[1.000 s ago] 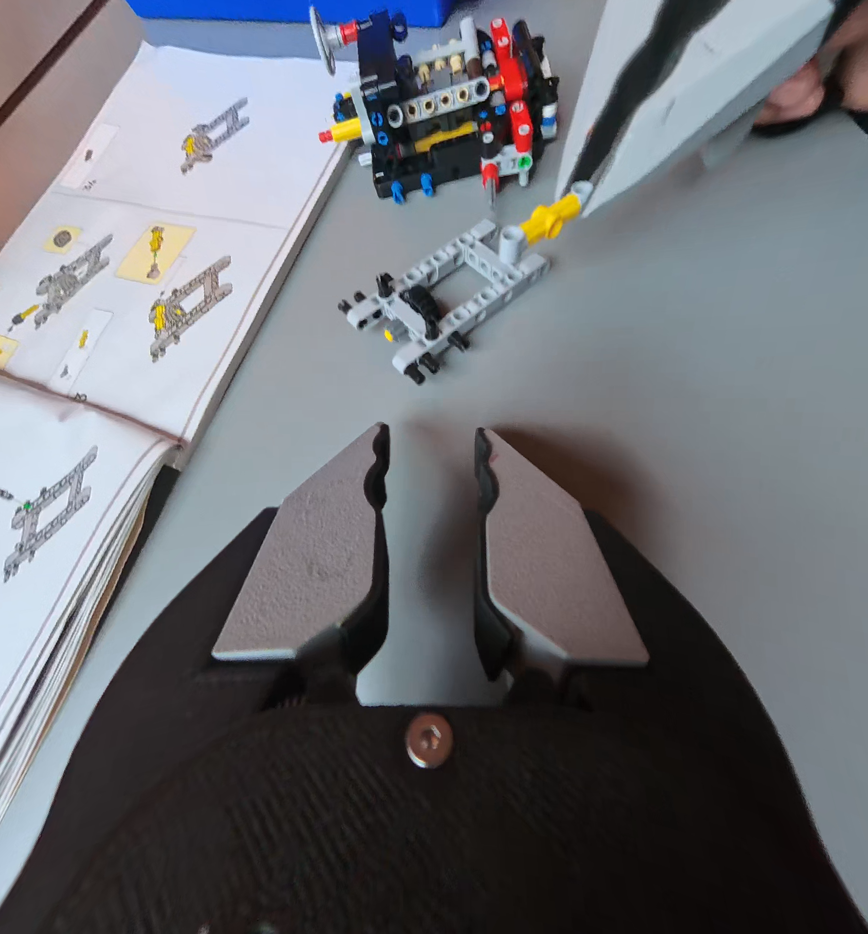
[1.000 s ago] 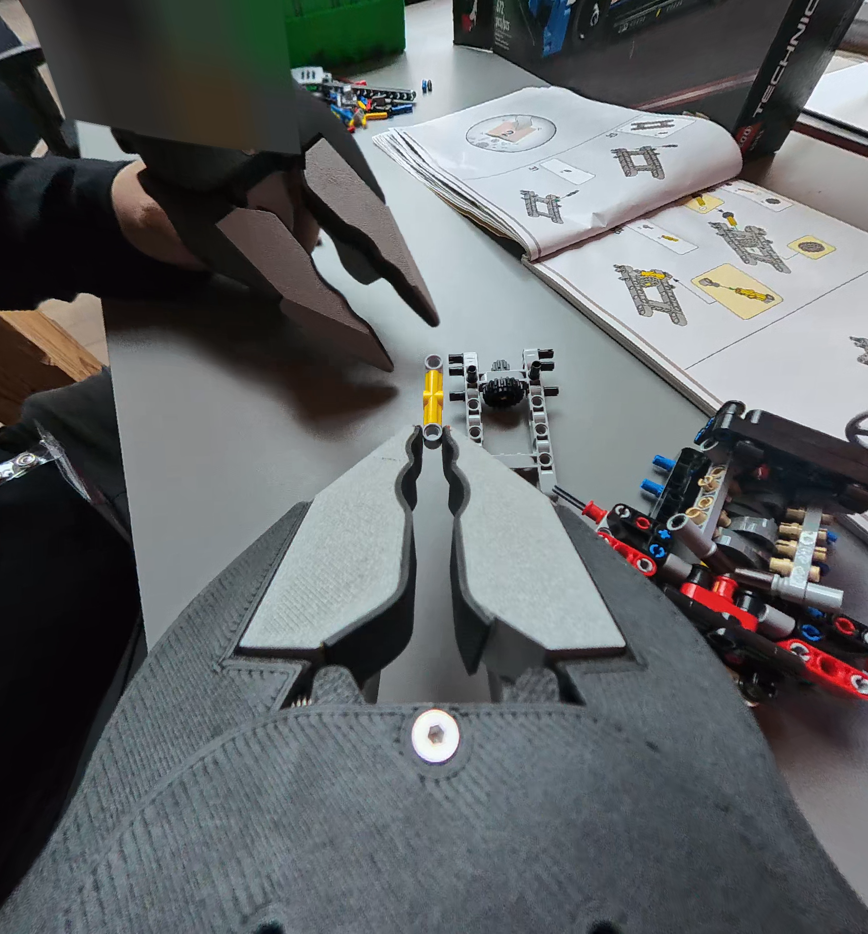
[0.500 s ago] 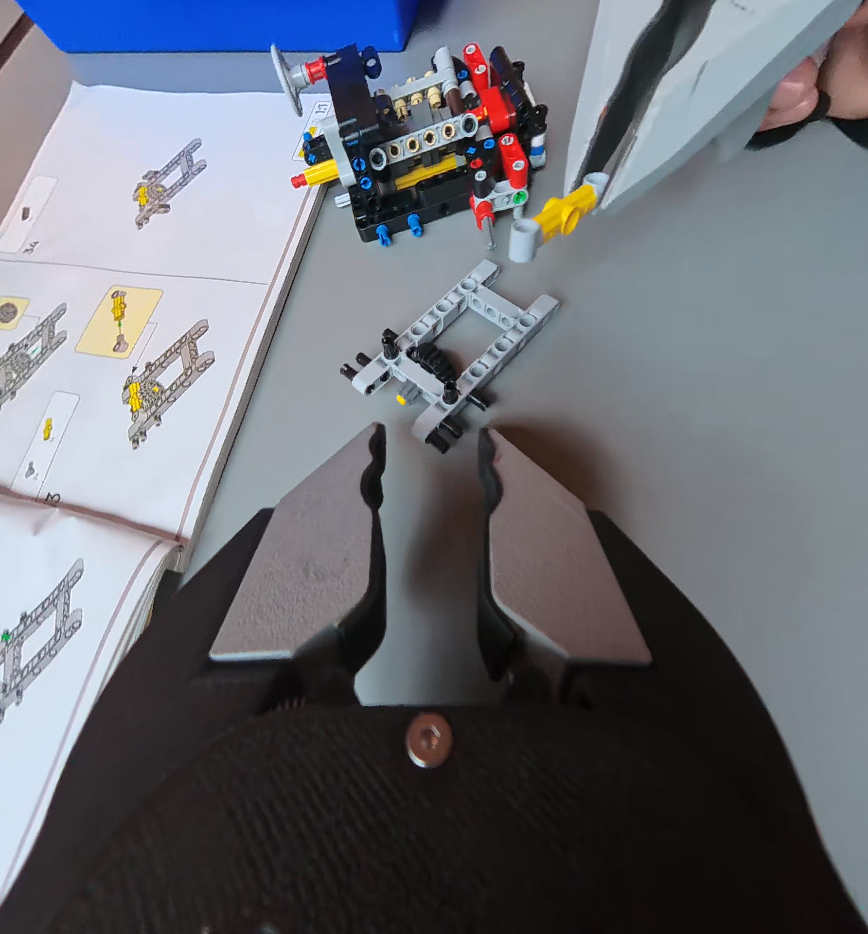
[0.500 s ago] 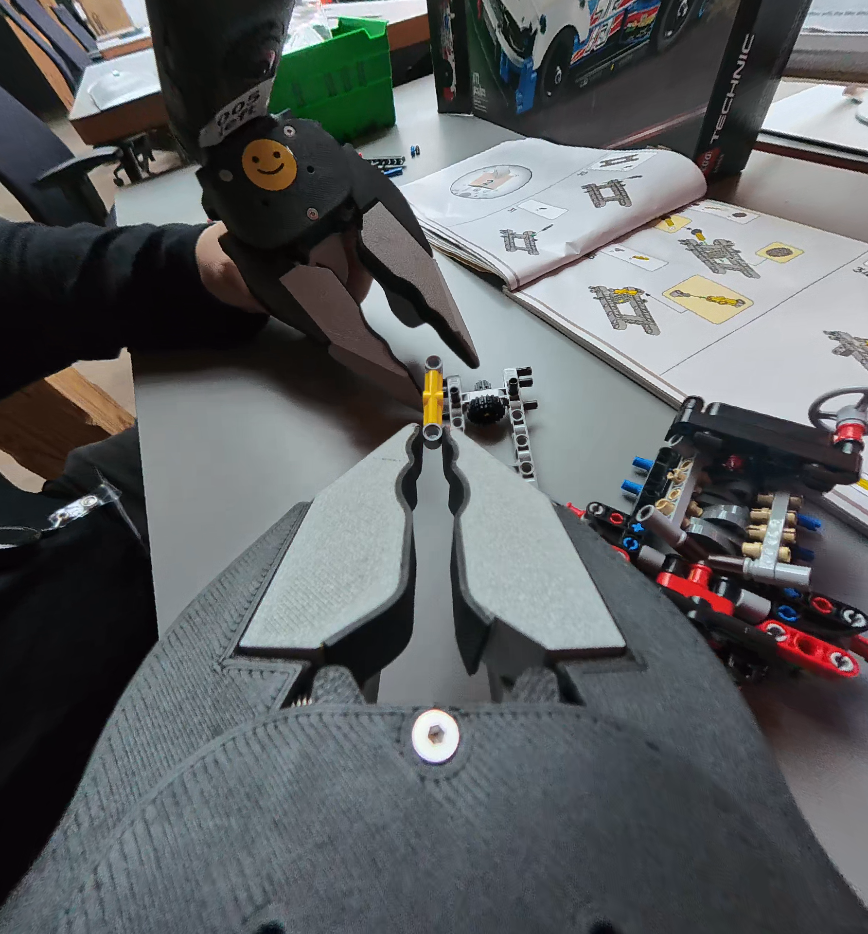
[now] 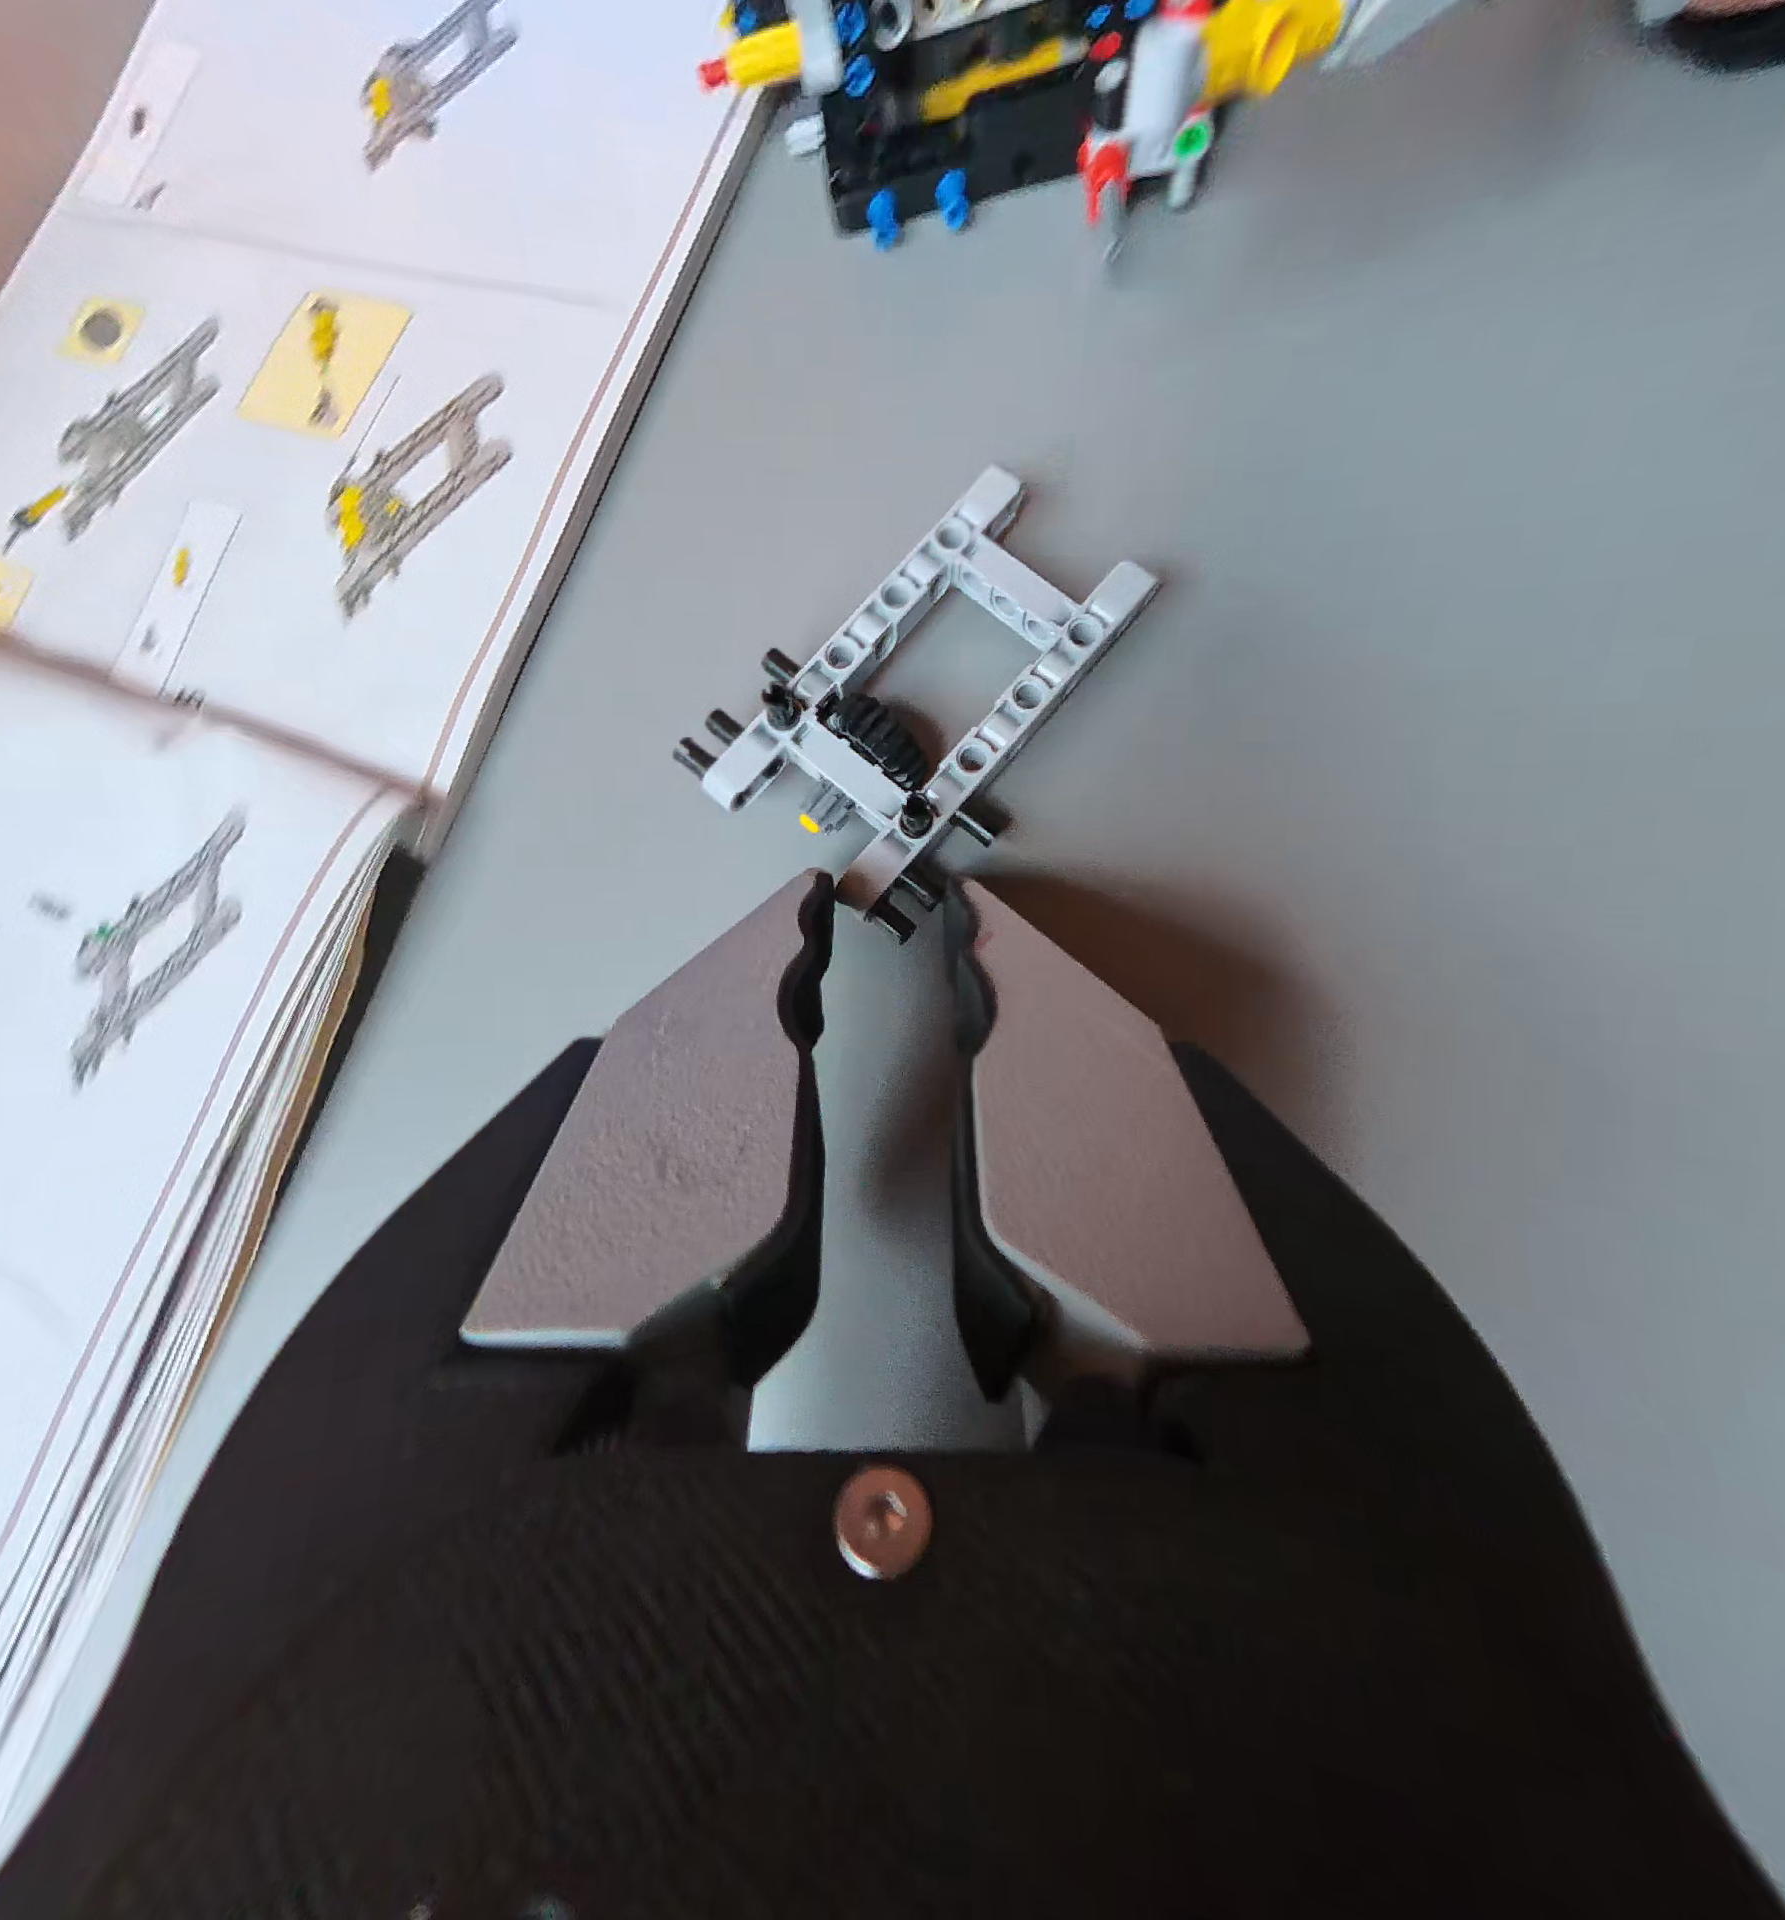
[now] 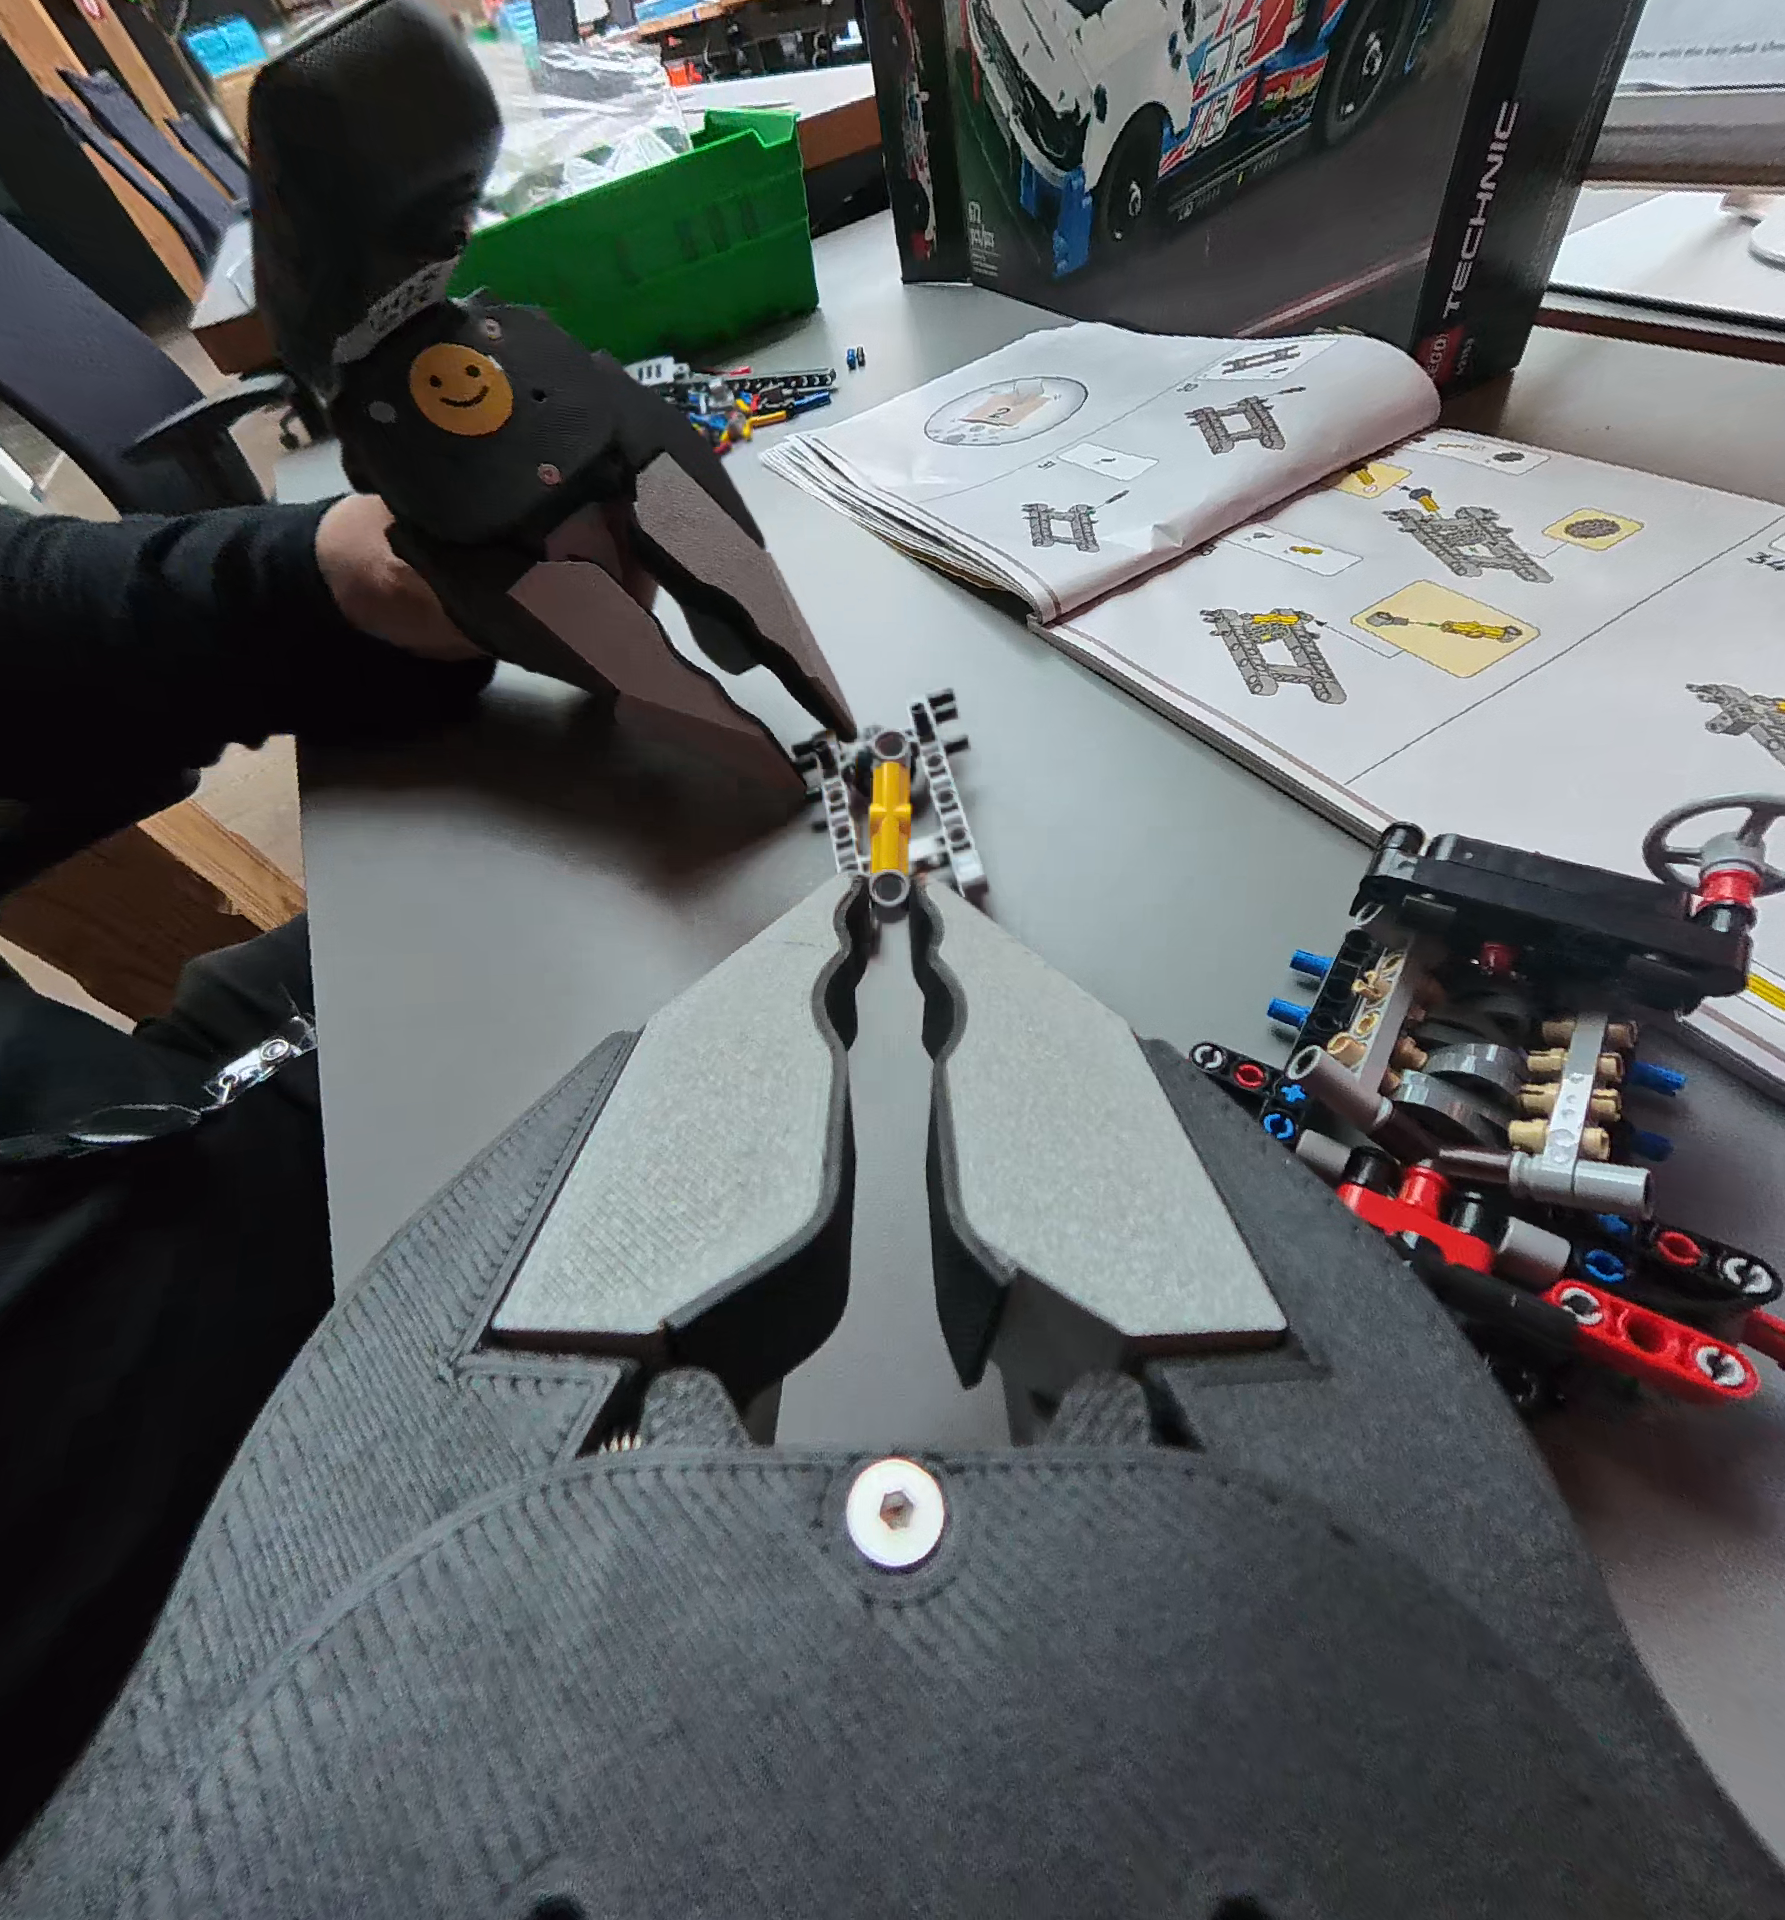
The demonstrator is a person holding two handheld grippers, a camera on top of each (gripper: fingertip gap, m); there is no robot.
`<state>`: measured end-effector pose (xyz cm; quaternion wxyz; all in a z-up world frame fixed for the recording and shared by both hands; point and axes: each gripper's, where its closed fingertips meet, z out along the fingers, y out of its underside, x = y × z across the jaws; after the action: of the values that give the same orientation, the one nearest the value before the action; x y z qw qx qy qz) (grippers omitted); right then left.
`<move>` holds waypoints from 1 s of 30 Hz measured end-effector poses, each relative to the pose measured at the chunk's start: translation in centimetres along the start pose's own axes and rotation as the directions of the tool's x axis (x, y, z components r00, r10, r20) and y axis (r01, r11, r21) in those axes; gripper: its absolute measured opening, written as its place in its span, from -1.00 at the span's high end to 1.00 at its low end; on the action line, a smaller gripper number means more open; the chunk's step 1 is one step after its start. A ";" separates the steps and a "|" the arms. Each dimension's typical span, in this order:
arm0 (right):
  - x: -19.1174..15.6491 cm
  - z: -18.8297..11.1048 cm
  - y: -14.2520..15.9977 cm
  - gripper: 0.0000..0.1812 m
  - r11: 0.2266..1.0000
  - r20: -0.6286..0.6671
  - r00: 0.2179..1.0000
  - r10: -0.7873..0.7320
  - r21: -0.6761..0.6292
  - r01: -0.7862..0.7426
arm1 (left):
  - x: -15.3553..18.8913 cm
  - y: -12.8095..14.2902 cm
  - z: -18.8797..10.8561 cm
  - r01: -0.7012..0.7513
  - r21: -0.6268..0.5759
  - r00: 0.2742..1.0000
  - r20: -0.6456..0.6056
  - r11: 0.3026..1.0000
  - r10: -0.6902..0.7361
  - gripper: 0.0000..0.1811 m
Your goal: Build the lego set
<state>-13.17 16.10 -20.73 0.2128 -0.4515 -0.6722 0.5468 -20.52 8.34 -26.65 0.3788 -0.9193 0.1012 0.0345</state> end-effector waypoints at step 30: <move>-0.4 2.0 1.3 0.95 0.985 -0.050 0.991 -0.125 -0.123 0.118 | 0.7 2.8 -4.6 0.242 0.062 0.970 -0.019 0.968 -0.242 0.67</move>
<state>-14.01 14.69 -22.46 0.2375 -0.4371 -0.7238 0.4781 -20.53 3.08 -25.43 0.4089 -0.9123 -0.0085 -0.0203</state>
